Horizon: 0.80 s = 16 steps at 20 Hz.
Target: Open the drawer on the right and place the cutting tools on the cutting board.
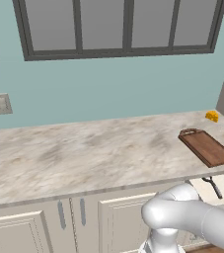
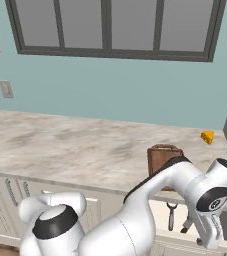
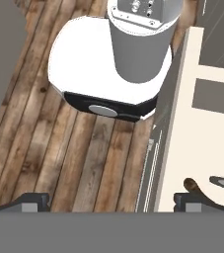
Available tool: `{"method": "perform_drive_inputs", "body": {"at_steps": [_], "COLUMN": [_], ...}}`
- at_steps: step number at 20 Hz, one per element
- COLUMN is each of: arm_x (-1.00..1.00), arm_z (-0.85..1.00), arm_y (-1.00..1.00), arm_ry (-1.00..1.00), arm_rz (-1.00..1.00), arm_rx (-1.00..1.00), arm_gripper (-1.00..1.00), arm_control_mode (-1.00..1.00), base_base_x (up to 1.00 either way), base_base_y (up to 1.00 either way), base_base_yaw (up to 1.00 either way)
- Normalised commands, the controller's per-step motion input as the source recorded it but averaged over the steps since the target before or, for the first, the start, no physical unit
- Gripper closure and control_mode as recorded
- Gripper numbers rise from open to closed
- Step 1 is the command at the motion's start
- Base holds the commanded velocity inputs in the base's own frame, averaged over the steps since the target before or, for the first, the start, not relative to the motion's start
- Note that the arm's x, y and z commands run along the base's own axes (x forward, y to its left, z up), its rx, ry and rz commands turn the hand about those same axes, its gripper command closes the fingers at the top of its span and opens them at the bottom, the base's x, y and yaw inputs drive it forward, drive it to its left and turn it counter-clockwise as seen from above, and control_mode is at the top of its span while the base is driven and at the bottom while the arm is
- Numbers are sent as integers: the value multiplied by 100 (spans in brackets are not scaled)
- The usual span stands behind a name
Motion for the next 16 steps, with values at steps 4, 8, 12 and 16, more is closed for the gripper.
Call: {"method": "perform_drive_inputs", "body": {"at_steps": [4, 8, 12, 16], "arm_x": [16, 20, 22, 12], "arm_z": [-11, -21, -32, -41], "arm_y": [0, 0, 0, 0], "arm_ry": [0, 0, -1, -3], "arm_rz": [0, 0, -3, -5], "arm_rx": [0, 1, 0, 0], "arm_gripper": [-100, -100, -100, -100], "arm_control_mode": [-100, -100, -100, -100], "base_base_x": [0, 0, 0, 0], "base_base_y": [0, 0, 0, 0], "base_base_yaw": [0, 0, 0, 0]}}
